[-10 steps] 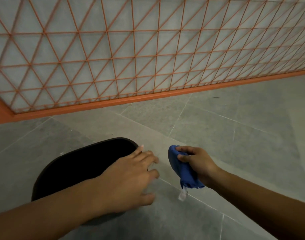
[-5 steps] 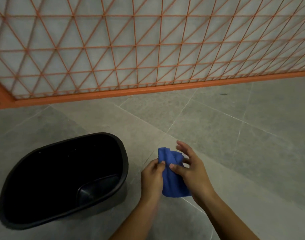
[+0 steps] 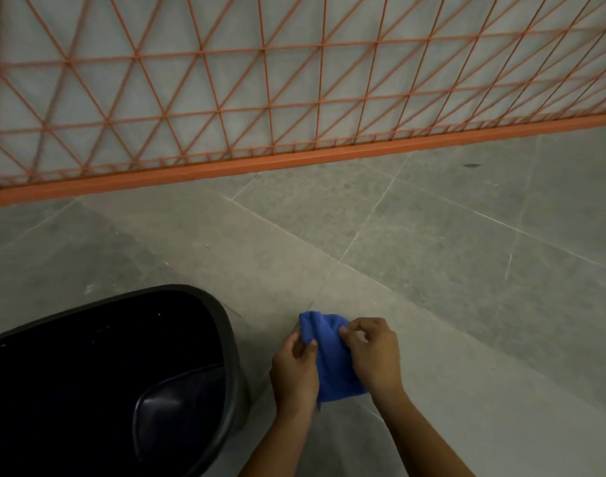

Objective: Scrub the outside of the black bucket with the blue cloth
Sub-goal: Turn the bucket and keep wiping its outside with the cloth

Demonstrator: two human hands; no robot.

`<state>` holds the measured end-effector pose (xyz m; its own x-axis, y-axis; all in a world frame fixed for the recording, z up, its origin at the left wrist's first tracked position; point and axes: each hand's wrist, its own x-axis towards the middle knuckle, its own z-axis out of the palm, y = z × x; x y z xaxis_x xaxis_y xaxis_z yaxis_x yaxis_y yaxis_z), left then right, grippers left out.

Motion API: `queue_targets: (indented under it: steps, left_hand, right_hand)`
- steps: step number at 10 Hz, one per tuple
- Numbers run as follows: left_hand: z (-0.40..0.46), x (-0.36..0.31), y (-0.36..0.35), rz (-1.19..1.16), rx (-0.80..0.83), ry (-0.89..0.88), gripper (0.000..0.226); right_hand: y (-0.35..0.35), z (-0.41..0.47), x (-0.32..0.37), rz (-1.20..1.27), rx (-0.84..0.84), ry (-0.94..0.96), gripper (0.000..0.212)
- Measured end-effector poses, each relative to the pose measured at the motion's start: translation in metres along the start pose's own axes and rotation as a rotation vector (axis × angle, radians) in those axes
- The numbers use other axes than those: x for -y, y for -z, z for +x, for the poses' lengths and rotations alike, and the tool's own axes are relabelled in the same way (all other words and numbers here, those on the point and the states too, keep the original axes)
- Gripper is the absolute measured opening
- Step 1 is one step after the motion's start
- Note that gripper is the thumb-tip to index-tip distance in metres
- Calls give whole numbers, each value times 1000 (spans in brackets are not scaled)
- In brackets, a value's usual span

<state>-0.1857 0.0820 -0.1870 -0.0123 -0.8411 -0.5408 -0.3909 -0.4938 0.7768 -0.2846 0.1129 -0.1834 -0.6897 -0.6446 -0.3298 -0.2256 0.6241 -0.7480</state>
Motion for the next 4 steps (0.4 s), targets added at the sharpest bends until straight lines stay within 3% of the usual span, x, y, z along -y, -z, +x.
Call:
queue_targets:
  steps: [1, 2, 3, 4]
  left_hand:
    - [4, 10, -2, 191, -45, -123, 29]
    - [-3, 21, -1, 331, -22, -208, 54]
    - [-2, 26, 6, 391, 19, -247, 59]
    - [-16, 11, 13, 440, 64, -221, 63]
  right_hand:
    - [-22, 4, -16, -409, -141, 179, 14]
    - [-34, 2, -25, -520, -219, 333, 15]
    - [-31, 2, -25, -481, -213, 347, 22]
    - [-11, -7, -20, -504, -103, 378, 34]
